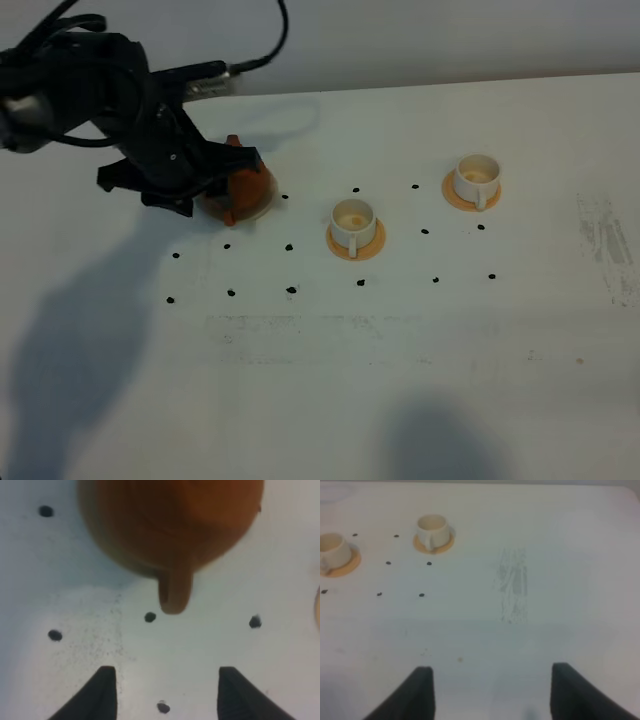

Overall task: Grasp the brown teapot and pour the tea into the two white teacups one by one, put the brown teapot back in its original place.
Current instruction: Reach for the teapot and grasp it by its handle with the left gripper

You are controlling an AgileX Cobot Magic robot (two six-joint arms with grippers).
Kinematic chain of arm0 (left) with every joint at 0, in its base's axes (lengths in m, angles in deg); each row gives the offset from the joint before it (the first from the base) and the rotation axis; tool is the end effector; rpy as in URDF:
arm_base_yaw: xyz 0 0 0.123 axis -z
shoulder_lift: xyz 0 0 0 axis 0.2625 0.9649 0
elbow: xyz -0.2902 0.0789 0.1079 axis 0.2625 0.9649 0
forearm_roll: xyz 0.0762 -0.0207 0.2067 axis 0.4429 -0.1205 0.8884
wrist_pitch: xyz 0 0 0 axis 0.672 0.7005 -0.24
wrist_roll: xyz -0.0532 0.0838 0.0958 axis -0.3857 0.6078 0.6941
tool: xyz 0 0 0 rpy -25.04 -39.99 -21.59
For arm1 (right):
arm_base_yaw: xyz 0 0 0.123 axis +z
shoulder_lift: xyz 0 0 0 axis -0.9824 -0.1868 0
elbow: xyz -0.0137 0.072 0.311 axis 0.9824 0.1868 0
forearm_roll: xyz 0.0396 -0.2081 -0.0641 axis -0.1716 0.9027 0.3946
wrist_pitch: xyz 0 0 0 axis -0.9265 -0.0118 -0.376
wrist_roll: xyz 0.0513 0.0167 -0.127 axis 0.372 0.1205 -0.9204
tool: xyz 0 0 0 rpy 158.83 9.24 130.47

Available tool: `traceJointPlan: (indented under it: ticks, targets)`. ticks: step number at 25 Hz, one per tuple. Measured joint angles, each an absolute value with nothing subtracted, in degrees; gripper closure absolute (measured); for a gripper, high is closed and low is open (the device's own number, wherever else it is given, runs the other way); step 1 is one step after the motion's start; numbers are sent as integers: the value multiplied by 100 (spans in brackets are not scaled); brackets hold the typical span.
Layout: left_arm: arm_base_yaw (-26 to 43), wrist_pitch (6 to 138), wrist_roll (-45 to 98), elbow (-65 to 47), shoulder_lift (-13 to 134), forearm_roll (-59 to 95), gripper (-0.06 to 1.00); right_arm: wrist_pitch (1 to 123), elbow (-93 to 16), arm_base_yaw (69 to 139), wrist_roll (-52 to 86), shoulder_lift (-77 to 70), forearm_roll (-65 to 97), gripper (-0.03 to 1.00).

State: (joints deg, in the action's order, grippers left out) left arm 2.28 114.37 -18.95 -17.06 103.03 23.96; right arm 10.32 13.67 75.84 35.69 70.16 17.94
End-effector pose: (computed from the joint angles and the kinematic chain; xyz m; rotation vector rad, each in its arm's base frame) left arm 0.4092 -0.1428 0.1990 0.0392 2.8108 -0.2799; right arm -0.0246 0.0146 0.2369 -0.0244 2.0526 0.0447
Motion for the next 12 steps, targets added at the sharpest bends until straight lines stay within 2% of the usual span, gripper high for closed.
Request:
traceJointPlan:
  ticks: [12]
  targets:
    - [286, 11525, -2155, -2132, 10705, 2497, 50, 1032, 1367, 7584, 3569, 7016, 1887, 45]
